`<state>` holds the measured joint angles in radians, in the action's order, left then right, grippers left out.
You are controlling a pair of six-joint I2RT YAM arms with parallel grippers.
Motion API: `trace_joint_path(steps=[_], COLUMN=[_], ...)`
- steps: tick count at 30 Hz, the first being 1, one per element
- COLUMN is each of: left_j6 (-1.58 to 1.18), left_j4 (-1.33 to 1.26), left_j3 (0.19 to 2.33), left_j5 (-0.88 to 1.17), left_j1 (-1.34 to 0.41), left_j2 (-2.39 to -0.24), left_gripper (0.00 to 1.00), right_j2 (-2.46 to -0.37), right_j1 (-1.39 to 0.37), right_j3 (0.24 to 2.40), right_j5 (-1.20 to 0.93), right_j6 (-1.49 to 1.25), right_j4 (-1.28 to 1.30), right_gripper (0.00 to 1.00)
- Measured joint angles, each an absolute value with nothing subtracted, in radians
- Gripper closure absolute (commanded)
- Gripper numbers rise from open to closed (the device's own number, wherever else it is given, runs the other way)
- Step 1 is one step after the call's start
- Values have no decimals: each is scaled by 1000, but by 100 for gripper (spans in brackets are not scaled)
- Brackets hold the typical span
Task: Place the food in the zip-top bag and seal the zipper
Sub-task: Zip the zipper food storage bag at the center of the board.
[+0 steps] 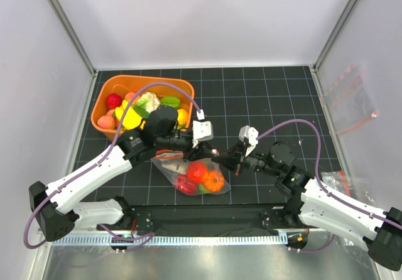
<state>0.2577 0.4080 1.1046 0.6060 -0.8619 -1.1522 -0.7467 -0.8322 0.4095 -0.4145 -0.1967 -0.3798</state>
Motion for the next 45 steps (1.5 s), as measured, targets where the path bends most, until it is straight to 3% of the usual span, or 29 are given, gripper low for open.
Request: trace_joint_path(steps=[2,7,13,23,35,45], left_j6=[254,244,245,244,242,239], left_j4=[408,408,408,400,419,435], left_j3=[1105,1105,1105,1109,1117,1118], left_j5=[610,622,617,565,515,500], left_j1=[-862,-862,-862,-868,-867,-867], left_j2=[-1155,-1157,-1156,-1143,-1143,-1143], left_gripper=[83,100,100,100,100,100], right_j2=[-747,-747,-739,-582,-328,-360], right_j1=[-832,-833,-836,-847,-852,-852], right_j3=[410,410,410,410,432,588], right_j5=[-414,-414,-388,-165,406,875], right_j6=[-196,-196,-193,-195,-234,-249], right_j4=[-379,-379,-368,-273,-36,150], right_gripper=[99,99,99,99,99,99])
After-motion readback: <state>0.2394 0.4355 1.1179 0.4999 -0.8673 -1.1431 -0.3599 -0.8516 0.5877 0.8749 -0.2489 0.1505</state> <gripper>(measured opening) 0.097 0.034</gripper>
